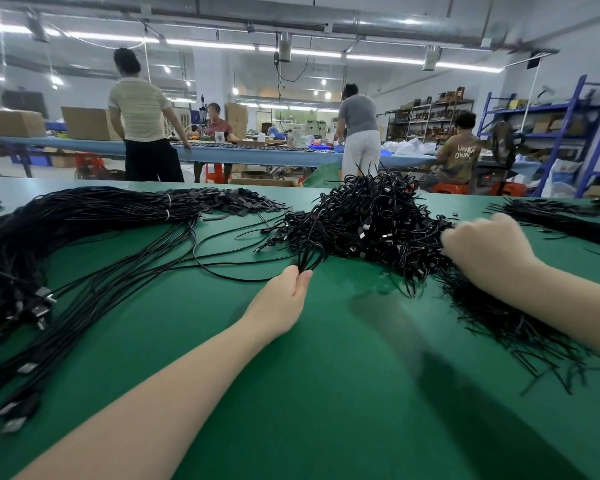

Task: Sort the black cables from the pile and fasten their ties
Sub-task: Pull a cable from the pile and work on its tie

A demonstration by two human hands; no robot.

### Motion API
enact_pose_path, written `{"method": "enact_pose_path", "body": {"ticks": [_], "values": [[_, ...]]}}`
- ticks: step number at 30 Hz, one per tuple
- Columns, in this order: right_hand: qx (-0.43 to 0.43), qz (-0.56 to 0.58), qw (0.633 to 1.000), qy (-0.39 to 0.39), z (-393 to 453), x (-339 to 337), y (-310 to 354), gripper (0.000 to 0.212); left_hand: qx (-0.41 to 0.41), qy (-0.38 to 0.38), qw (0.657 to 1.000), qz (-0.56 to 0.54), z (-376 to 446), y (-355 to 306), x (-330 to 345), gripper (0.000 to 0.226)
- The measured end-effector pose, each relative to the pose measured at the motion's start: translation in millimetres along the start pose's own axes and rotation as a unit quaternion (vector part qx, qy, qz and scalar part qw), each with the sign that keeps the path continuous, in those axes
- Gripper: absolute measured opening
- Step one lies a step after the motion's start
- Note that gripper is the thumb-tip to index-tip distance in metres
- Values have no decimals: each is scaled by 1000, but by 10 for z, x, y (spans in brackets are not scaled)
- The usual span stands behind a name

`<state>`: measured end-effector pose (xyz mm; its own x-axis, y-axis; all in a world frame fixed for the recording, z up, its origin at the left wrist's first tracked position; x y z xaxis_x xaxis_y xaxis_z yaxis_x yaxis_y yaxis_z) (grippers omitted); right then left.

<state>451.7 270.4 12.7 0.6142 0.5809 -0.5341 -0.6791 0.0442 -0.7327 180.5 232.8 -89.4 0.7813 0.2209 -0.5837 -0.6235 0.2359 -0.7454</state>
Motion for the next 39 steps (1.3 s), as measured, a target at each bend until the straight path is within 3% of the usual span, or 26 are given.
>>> {"method": "enact_pose_path", "body": {"ticks": [3, 6, 13, 19, 25, 29, 32, 34, 35, 37, 39], "values": [[-26, 112, 991, -70, 68, -517, 287, 24, 7, 3, 1000, 23, -15, -6, -6, 45], [-70, 286, 955, -38, 67, -827, 656, 32, 25, -1, 999, 40, -31, -45, -10, 41], [-103, 426, 895, -82, 34, -1064, 1052, 29, 55, 47, 994, 78, -20, -87, 83, 29], [-99, 385, 906, -147, 87, -1070, 1017, 33, 52, 20, 998, 14, -36, -98, 33, 32], [-115, 384, 900, -172, 48, -1063, 1065, 32, 58, 55, 995, 57, -56, -139, 58, 28], [-150, 343, 910, -180, 20, -1105, 1115, 35, 68, 73, 976, 192, -76, -227, 109, 31], [-176, 286, 921, -198, 56, -1146, 1056, 33, 132, 58, 928, 343, -122, -327, 163, 32], [-200, 312, 918, -142, 137, -1108, 992, 26, 205, 28, 904, 373, -187, -406, 152, 27], [-209, 364, 904, -75, 193, -1061, 946, 23, 258, 1, 888, 380, -220, -441, 141, 25], [-217, 461, 856, 87, 306, -918, 836, 25, 326, -34, 866, 377, -262, -492, 100, 23], [-207, 546, 780, 224, 341, -749, 742, 28, 345, -33, 867, 359, -265, -521, 80, 23]]}}
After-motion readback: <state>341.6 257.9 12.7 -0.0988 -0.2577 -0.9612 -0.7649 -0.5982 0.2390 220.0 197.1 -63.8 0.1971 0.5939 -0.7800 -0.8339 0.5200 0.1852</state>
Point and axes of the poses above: each hand's wrist, its own z-axis towards the middle knuckle, its own x-axis out of the palm, y = z × x, the point moved 4 cm from there along z, towards the middle knuckle, and after that the axes turned 3 degrees about -z, right-handed, at the moved point
